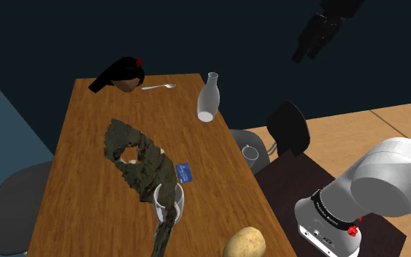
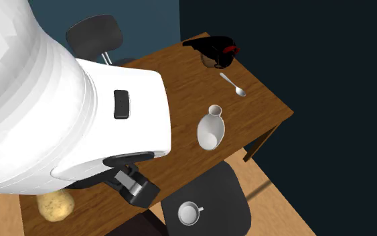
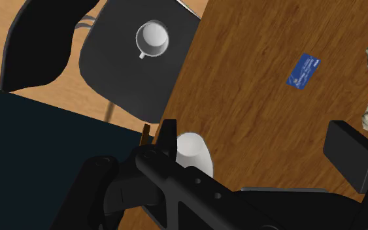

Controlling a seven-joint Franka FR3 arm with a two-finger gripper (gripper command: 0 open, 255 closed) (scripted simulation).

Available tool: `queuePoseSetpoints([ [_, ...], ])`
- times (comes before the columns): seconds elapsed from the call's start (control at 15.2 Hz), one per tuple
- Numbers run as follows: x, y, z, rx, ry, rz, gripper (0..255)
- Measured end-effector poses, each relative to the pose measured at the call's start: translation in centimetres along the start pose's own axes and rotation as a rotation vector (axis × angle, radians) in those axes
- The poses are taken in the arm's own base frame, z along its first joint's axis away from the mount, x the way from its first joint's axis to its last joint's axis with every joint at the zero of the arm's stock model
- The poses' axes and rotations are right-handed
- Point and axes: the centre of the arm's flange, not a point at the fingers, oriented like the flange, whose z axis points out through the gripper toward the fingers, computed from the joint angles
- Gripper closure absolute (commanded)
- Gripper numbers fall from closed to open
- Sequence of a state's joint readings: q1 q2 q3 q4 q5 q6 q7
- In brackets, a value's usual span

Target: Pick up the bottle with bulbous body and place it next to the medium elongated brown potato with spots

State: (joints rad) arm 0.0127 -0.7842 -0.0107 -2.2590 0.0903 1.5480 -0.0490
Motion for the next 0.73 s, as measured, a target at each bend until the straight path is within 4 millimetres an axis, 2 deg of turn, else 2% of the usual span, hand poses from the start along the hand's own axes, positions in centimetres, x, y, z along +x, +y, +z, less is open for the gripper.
queuePoseSetpoints([
  [0.07,0.0,0.0,0.0,0.000,0.000,0.000,0],
  [0.2,1.3,0.2,1.0,-0.002,0.000,-0.003,0],
  [0.66,8.3,0.7,6.5,-0.016,0.002,-0.017,0],
  [0.73,8.8,1.0,7.2,-0.018,0.002,-0.019,0],
])
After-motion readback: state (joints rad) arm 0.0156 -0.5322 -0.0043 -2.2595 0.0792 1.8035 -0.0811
